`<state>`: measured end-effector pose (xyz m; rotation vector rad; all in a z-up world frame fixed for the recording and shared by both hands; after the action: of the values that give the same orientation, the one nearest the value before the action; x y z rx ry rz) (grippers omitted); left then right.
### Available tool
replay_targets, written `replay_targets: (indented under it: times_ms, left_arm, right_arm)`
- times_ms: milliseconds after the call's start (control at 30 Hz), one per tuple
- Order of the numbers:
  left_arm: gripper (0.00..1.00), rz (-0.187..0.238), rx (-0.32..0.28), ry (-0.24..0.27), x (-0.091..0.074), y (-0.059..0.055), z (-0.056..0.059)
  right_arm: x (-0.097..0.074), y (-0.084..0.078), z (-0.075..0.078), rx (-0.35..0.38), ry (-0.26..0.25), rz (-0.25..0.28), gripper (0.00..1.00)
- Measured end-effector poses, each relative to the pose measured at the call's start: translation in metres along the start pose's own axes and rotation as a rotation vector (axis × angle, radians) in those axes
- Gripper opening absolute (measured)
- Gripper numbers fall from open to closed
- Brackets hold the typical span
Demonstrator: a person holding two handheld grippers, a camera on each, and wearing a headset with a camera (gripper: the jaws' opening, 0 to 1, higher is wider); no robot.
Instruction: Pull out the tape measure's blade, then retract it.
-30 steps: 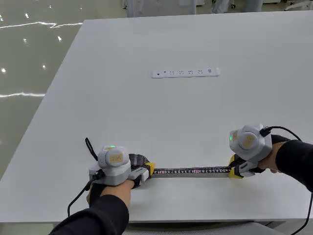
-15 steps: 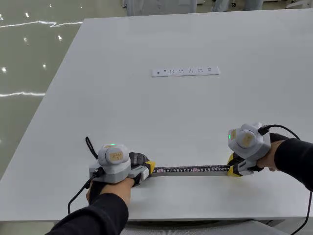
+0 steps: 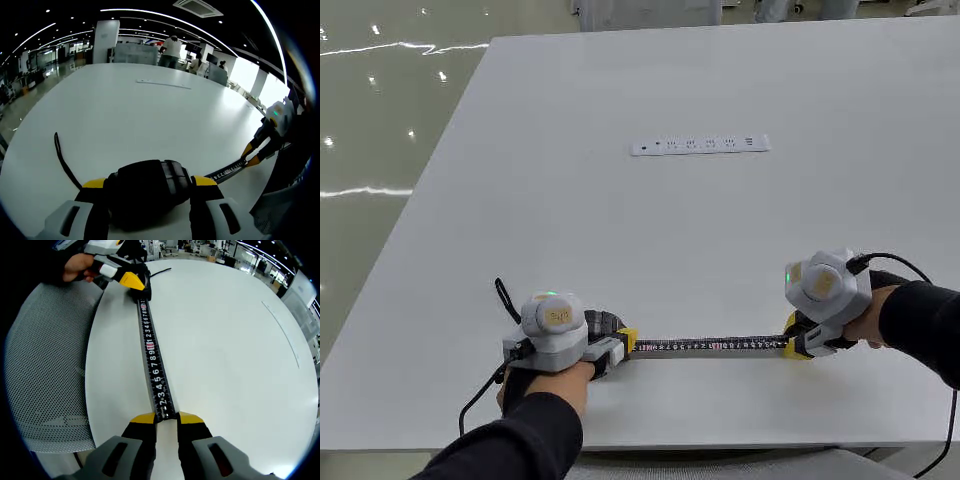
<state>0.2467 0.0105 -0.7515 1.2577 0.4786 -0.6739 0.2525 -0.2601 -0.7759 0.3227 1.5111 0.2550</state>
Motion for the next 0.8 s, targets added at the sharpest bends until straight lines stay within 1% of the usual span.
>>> replay_targets:
  times_ms: [800]
  left_arm:
    - [0.61,-0.004,-0.003,0.003,0.0003,0.0004,-0.0009]
  right_arm:
    - [0.0021,0.0054,0.0004,-0.005,0.0,0.006,0.11]
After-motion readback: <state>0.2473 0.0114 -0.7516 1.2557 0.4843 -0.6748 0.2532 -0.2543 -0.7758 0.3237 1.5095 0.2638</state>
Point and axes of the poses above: the centre of the closed fingertips' face, and the gripper's own axes: x roughly forward along the fingers, z roughly to its right, y roughly out of its top, the point moved 2 cm from there along -x, roughly backward along the fingers, and after that the axes turned 7 degrees about -x, right-handed, at the moved point
